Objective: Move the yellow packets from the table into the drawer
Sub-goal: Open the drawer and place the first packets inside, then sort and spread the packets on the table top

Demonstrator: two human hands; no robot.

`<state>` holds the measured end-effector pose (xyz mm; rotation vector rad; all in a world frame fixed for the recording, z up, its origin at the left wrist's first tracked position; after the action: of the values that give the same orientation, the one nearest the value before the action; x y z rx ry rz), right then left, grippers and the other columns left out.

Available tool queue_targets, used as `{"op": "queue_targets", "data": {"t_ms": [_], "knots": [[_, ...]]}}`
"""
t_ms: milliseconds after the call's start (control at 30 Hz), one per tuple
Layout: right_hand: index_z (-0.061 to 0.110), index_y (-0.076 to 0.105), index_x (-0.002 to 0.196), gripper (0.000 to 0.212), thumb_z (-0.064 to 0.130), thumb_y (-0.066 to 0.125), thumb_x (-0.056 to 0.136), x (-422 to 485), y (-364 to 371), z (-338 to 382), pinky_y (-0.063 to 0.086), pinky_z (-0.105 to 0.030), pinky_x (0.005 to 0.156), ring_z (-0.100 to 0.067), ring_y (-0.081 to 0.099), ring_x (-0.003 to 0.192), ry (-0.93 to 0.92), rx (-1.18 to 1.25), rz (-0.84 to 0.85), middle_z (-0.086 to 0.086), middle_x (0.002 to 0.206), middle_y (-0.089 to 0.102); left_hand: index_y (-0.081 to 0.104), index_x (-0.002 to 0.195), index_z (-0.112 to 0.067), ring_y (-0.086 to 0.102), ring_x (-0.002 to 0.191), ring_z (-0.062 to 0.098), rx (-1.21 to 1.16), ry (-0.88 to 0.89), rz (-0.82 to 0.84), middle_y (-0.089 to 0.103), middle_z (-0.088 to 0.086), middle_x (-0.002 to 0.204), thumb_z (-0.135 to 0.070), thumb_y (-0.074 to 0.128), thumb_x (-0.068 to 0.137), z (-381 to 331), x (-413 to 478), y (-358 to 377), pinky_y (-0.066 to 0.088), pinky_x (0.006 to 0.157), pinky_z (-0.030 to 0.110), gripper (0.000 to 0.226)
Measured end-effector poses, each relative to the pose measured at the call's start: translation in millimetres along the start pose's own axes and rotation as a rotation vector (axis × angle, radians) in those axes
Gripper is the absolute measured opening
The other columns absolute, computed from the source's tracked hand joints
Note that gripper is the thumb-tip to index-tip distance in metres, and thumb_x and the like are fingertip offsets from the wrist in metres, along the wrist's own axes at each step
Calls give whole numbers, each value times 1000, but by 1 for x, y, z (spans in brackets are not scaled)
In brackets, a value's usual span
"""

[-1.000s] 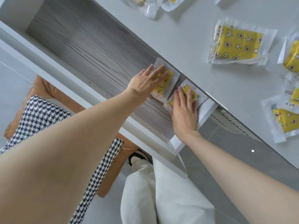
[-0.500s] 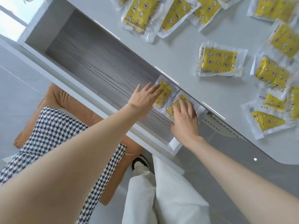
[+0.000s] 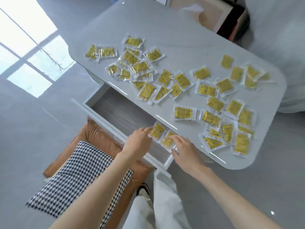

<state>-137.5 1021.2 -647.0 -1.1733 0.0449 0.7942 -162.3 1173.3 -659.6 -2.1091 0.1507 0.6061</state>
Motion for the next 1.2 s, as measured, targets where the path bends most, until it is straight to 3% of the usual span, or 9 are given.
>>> {"op": "queue_targets", "data": {"t_ms": [200,433,667,800,1200], "knots": [[23,41,140,44,15,43,96,-72,-80,10,35,-30,104,-16,42,128,24,-22,-94,6,139,47,35,144,-25,60,108,18,-62,44,-81,44,2,144,-22,44,98,-58,-81,-59,50,92,35,47],[22,46,137,41,17,45,96,-149,-147,-28,35,-32,102,-19,41,131,97,-63,-177,4,141,48,39,141,-27,50,125,20,-70,97,-71,49,-1,140,-25,45,97,-118,-129,-73,44,102,39,44],[23,45,137,43,15,46,94,-200,-190,-107,33,-34,105,-21,39,130,172,-44,-194,3,142,47,40,141,-27,53,120,18,-66,156,-46,51,-4,138,-25,45,97,-206,-127,-53,46,98,38,44],[22,45,137,45,14,46,93,-224,-229,-162,35,-30,98,-22,40,126,171,-15,-215,3,140,48,40,141,-27,53,120,18,-64,158,-50,52,-3,137,-23,45,98,-275,-120,-33,44,96,33,44],[19,46,136,43,13,47,94,-239,-348,-281,34,-32,104,-22,38,129,48,23,-232,2,141,47,42,140,-25,53,121,18,-194,86,-189,54,-2,135,-23,47,97,-436,-85,-9,43,96,32,44]]}}
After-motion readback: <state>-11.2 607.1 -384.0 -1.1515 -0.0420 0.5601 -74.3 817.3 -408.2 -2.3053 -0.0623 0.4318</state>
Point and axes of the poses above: each hand's wrist, its own x-axis towards the middle knuckle, its own y-axis out of the palm, z = x × y, the point moved 8 cm from there along x, towards the middle knuckle
